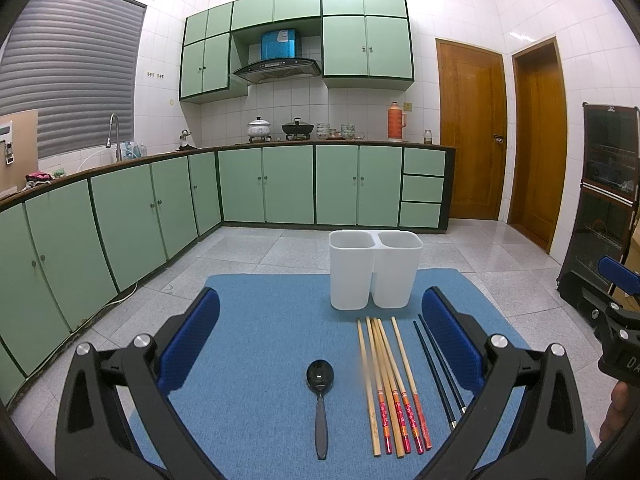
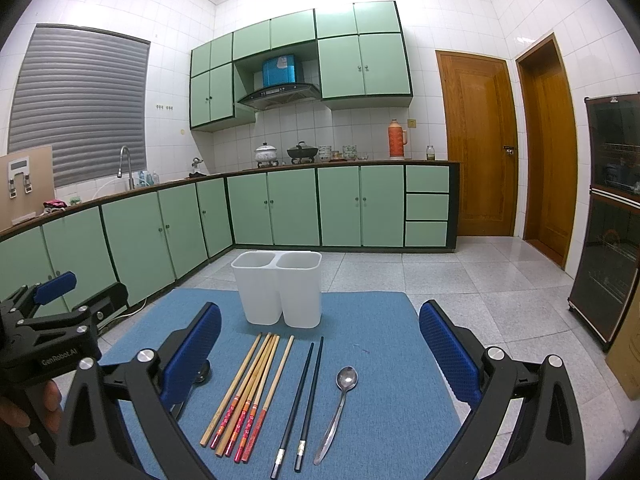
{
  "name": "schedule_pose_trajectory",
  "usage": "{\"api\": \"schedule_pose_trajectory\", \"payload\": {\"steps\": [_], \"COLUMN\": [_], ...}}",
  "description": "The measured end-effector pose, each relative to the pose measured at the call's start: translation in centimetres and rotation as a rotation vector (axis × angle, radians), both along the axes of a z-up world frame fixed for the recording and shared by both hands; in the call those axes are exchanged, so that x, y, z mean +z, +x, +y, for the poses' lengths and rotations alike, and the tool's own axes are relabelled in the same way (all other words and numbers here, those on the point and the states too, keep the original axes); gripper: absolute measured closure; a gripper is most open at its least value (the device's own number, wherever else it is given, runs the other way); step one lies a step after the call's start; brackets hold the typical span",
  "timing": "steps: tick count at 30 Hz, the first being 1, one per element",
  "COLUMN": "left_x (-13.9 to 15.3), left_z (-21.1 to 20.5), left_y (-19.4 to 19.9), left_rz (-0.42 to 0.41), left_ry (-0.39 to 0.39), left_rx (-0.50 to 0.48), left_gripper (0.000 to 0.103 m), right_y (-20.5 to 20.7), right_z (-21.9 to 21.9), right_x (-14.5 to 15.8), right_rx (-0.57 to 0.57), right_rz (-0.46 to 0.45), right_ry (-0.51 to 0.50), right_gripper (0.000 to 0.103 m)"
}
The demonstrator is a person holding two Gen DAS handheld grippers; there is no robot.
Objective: Organize utensils
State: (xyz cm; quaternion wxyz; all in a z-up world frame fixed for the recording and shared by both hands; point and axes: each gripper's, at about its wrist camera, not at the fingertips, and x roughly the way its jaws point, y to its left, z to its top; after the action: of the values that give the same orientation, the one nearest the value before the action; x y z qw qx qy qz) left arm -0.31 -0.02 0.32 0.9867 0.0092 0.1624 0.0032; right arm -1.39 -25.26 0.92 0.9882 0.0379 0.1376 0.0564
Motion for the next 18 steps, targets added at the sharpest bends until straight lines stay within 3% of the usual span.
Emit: {"api": "schedule_pose_trajectory", "payload": {"steps": [18], "left_x": [-0.03], "left_z": [0.0], "left_y": [0.03], "left_rz": [0.0], "left_ry": [0.002], "left_rx": [0.0], "left_gripper": [0.005], "right_y": [0.02], "right_z": [0.05], "right_x": [0.08], "right_rx": [0.0], "right_rz": [0.001], "right_ry": [0.0], "right_gripper": [0.006]}}
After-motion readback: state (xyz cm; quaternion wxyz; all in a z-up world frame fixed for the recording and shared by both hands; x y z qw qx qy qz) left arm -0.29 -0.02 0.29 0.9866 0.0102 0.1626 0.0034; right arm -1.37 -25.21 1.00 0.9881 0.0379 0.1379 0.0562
